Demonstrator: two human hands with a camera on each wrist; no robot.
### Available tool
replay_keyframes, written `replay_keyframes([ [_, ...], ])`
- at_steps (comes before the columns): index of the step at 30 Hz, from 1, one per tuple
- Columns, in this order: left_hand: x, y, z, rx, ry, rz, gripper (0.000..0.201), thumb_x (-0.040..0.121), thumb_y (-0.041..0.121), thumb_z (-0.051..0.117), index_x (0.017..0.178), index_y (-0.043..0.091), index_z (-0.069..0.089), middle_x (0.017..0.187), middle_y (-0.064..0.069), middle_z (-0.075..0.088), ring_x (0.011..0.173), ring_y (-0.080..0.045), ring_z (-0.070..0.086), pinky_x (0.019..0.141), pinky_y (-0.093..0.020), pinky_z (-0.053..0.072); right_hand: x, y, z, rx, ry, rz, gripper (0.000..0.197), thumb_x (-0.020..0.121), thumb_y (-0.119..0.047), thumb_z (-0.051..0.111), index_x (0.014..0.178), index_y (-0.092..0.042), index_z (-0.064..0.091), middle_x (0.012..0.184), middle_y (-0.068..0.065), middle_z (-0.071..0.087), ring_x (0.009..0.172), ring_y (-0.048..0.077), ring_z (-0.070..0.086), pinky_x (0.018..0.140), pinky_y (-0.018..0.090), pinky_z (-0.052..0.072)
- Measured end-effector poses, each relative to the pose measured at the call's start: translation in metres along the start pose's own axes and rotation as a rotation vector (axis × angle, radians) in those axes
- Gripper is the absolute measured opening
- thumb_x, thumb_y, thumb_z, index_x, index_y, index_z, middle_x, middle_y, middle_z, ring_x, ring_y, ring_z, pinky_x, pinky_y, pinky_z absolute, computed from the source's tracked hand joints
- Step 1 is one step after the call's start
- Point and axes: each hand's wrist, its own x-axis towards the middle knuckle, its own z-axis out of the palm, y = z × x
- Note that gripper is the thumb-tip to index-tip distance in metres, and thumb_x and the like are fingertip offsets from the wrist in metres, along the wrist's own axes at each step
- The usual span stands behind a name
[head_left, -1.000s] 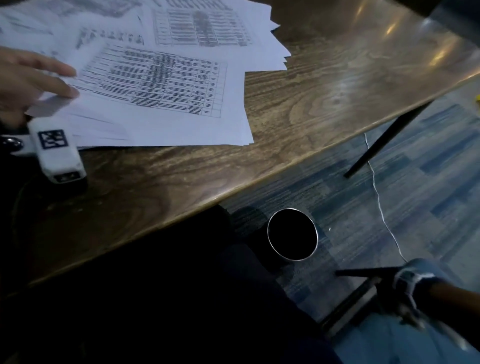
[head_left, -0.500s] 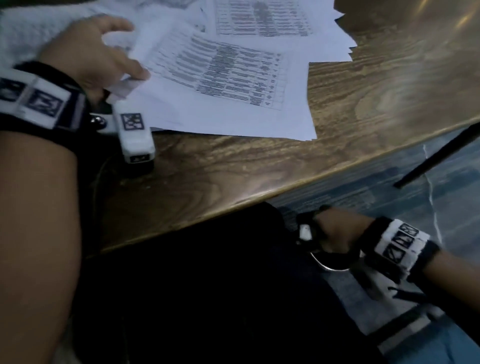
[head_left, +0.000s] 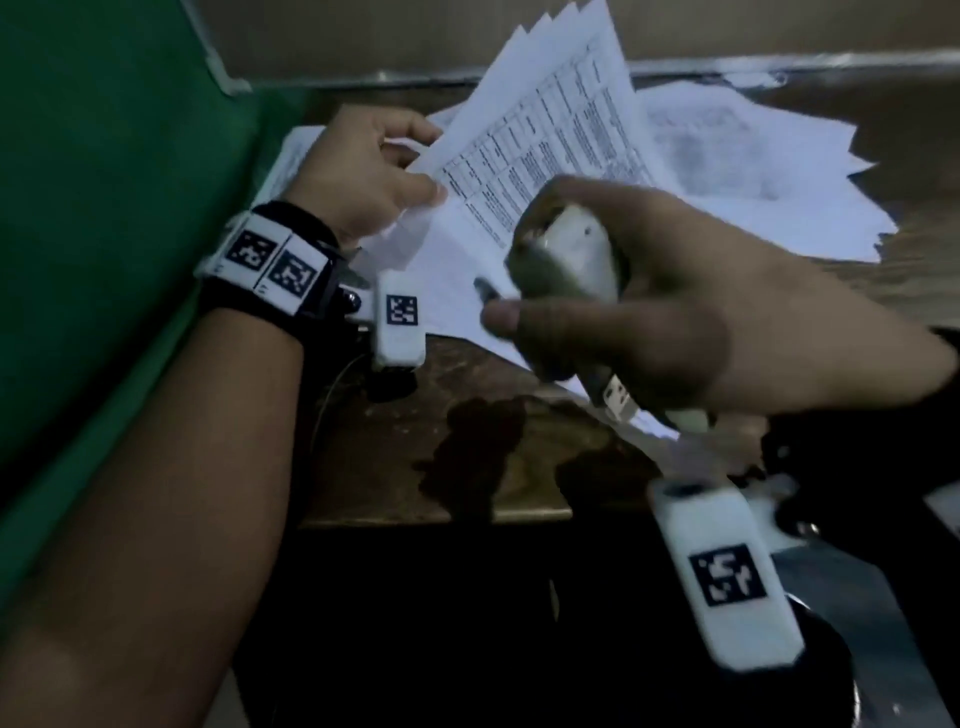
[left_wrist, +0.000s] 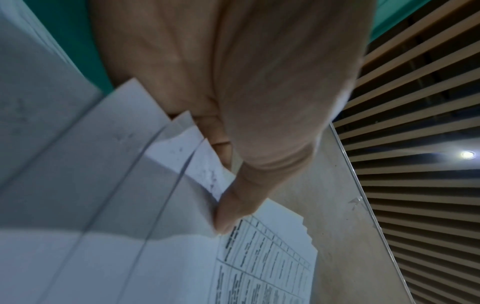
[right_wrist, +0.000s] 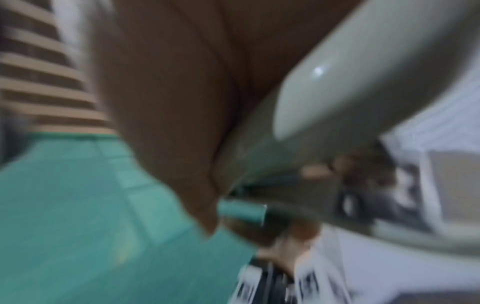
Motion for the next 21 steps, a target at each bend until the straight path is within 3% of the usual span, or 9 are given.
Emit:
replay_keyframes([
  [3,0.004,-0.003,-0.006,0.014,0.07,0.049,0.036,0.075,-0.003,0.076,0.106,0.016,0.077,0.105,-0.01,0.078,0.091,-0.019,0.076,0.081,-0.036,0.062,0.032,0.011,-0.026,0.053,0.142,0.146,0.024,0.091,-0.027,0.071,0.111,-0.025,0.058,0.08,0.002,0.077,0.062,0.017,0.072,0.056,0.036,0.062],
  [6,0.004,-0.003,-0.011,0.036,0.14,0.113,0.04,0.069,0.006,0.066,0.105,0.015,0.079,0.101,-0.009,0.079,0.092,-0.021,0.076,0.082,-0.043,0.062,0.073,0.035,-0.048,-0.176,0.129,0.296,0.032,0.087,-0.033,0.074,0.116,-0.026,0.061,0.086,0.001,0.076,0.063,0.017,0.072,0.064,0.033,0.058],
  [8,0.004,-0.005,-0.014,0.063,0.186,0.152,0.036,0.073,0.004,0.065,0.101,0.019,0.08,0.097,-0.002,0.08,0.089,-0.017,0.075,0.082,-0.041,0.062,0.093,0.059,-0.056,-0.376,0.061,0.353,0.04,0.089,-0.036,0.076,0.124,-0.022,0.062,0.103,0.001,0.072,0.083,0.022,0.069,0.077,0.033,0.055],
  [9,0.005,-0.008,-0.016,0.08,0.216,0.164,0.034,0.075,0.002,0.066,0.1,0.02,0.081,0.094,0.001,0.08,0.088,-0.015,0.075,0.083,-0.04,0.062,0.101,0.07,-0.06,-0.499,0.015,0.376,0.039,0.091,-0.038,0.074,0.123,-0.019,0.063,0.11,0.003,0.068,0.092,0.025,0.064,0.081,0.032,0.05],
  [11,0.011,-0.016,-0.019,0.091,0.3,0.131,0.033,0.08,-0.005,0.067,0.093,0.022,0.079,0.088,0.006,0.077,0.081,-0.009,0.073,0.082,-0.036,0.062,0.112,0.09,-0.067,-0.683,-0.028,0.409,0.034,0.096,-0.043,0.068,0.107,-0.012,0.065,0.112,0.008,0.067,0.098,0.028,0.058,0.082,0.031,0.042],
  [13,0.015,-0.023,-0.023,0.09,0.374,0.094,0.039,0.082,-0.009,0.068,0.081,0.03,0.073,0.082,0.012,0.072,0.074,-0.002,0.069,0.081,-0.035,0.062,0.116,0.103,-0.076,-0.761,-0.025,0.421,0.037,0.098,-0.047,0.062,0.096,-0.01,0.068,0.106,0.012,0.07,0.097,0.032,0.061,0.082,0.033,0.046],
  [15,0.016,-0.028,-0.023,0.101,0.421,0.081,0.038,0.082,-0.007,0.07,0.079,0.03,0.072,0.081,0.01,0.072,0.076,-0.008,0.069,0.082,-0.036,0.063,0.116,0.111,-0.086,-0.83,-0.032,0.424,0.036,0.094,-0.047,0.064,0.098,-0.012,0.072,0.102,0.011,0.073,0.096,0.033,0.065,0.082,0.034,0.049],
  [17,0.016,-0.027,-0.023,0.1,0.456,0.088,0.029,0.083,-0.006,0.07,0.088,0.022,0.075,0.085,0.004,0.074,0.08,-0.012,0.071,0.081,-0.033,0.063,0.113,0.115,-0.098,-0.906,-0.1,0.441,0.035,0.092,-0.046,0.067,0.102,-0.014,0.074,0.102,0.009,0.075,0.096,0.03,0.067,0.082,0.034,0.051],
  [21,0.013,-0.019,-0.018,0.074,0.543,0.153,0.028,0.083,-0.008,0.067,0.091,0.018,0.074,0.085,0.001,0.072,0.076,-0.008,0.067,0.076,-0.023,0.06,0.099,0.123,-0.129,-0.993,-0.201,0.472,0.025,0.091,-0.046,0.072,0.102,-0.023,0.071,0.105,-0.001,0.073,0.096,0.021,0.065,0.085,0.032,0.048],
])
